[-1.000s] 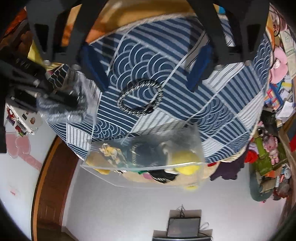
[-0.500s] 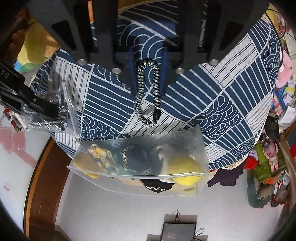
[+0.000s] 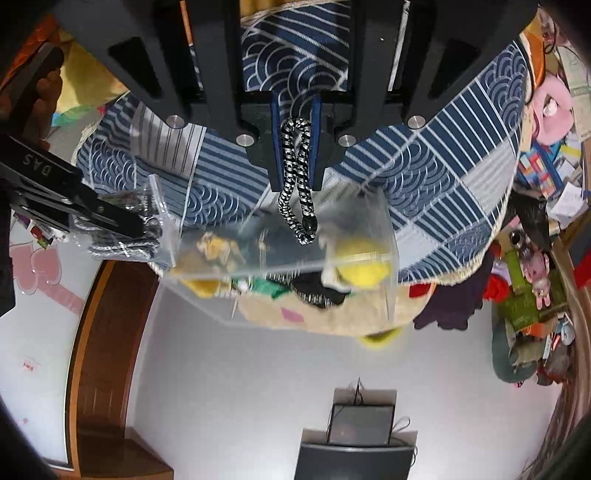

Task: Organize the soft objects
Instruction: 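Drop the braided bracelet into the box with left tool while right drops the bag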

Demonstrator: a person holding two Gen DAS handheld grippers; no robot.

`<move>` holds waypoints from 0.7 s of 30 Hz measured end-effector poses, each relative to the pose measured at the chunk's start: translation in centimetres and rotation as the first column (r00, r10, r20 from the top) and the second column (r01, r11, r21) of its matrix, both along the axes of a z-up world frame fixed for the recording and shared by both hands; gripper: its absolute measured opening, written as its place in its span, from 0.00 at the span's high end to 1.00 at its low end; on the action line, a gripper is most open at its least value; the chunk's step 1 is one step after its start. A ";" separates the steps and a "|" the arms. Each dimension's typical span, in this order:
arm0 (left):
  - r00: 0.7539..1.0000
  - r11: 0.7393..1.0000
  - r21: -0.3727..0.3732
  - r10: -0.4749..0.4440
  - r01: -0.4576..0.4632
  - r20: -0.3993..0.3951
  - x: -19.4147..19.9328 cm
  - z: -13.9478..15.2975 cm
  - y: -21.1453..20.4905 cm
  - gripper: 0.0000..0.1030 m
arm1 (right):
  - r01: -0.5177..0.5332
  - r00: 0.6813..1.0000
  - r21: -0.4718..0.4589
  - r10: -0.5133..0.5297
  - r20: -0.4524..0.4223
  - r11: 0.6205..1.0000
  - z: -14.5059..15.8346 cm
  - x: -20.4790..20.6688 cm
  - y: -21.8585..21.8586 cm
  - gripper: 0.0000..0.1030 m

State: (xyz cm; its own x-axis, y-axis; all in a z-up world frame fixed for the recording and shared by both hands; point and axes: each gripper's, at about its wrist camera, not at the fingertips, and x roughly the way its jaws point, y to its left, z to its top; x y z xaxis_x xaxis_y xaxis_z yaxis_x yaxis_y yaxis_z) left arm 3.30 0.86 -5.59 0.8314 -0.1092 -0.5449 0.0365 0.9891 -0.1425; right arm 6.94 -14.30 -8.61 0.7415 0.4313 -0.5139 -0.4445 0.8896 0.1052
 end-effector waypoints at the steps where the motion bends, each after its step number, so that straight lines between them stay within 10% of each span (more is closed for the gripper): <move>1: 1.000 1.000 -0.001 0.000 0.000 0.008 0.1 0.4 0.1 0.88 | 0.001 1.000 0.002 -0.001 0.008 1.000 0.3 0.1 0.1 0.69; 21: 0.992 1.000 0.007 0.011 -0.012 0.124 3.9 4.5 0.6 0.88 | 0.018 0.991 0.057 -0.026 0.134 0.998 4.9 4.1 1.4 0.69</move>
